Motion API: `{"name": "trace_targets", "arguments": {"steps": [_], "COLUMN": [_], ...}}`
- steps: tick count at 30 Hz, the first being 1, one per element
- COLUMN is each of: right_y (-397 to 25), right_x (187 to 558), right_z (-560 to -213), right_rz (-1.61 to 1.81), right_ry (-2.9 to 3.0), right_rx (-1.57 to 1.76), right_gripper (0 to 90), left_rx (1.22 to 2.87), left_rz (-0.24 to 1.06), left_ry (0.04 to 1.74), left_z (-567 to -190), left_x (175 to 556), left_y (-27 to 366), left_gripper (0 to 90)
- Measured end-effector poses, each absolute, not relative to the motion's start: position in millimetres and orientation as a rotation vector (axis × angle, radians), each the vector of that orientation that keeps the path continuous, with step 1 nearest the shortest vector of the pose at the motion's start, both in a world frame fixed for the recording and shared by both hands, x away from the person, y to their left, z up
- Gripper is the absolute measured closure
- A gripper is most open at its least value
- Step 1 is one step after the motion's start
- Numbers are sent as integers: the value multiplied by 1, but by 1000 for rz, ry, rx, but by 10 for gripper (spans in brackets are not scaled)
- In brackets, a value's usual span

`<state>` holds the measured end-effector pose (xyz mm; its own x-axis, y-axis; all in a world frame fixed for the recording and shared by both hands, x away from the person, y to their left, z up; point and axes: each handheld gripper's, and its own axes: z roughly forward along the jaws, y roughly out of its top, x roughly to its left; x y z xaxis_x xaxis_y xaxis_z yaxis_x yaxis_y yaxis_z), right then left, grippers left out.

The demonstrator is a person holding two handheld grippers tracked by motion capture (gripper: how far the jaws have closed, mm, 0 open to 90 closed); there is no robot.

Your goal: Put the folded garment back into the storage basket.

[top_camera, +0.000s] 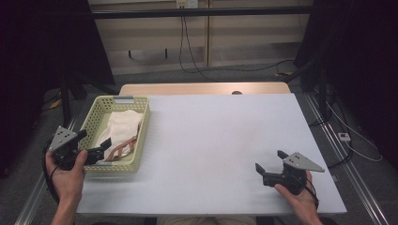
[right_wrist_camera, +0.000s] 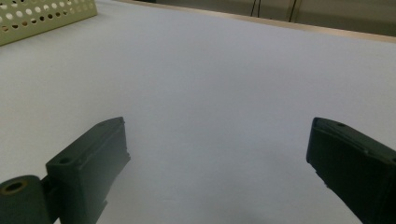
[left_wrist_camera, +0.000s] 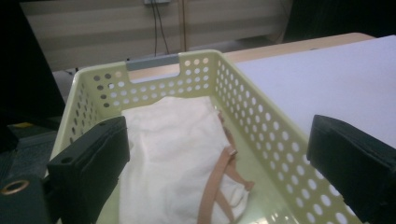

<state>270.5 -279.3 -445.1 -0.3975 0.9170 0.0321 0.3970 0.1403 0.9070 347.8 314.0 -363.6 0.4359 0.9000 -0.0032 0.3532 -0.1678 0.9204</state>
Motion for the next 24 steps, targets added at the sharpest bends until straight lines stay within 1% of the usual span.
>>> {"name": "trace_targets", "arguments": {"steps": [6,17,24], "right_y": [-279,-280,-281], "right_x": [270,270,269], "right_z": [-445,-444,-444], "right_rz": [1226,1234,1236], "right_ry": [1870,1863,1862], "right_rx": [1259,1265,1259], "right_gripper": [54,51,50], "left_rx": [1757,1801,1828], "left_rz": [705,639,629], "left_ry": [1047,982,952], "left_z": [-359,-354,-354], "left_x": [344,342,343], "left_y": [300,271,256], "left_gripper": [61,59,59]}}
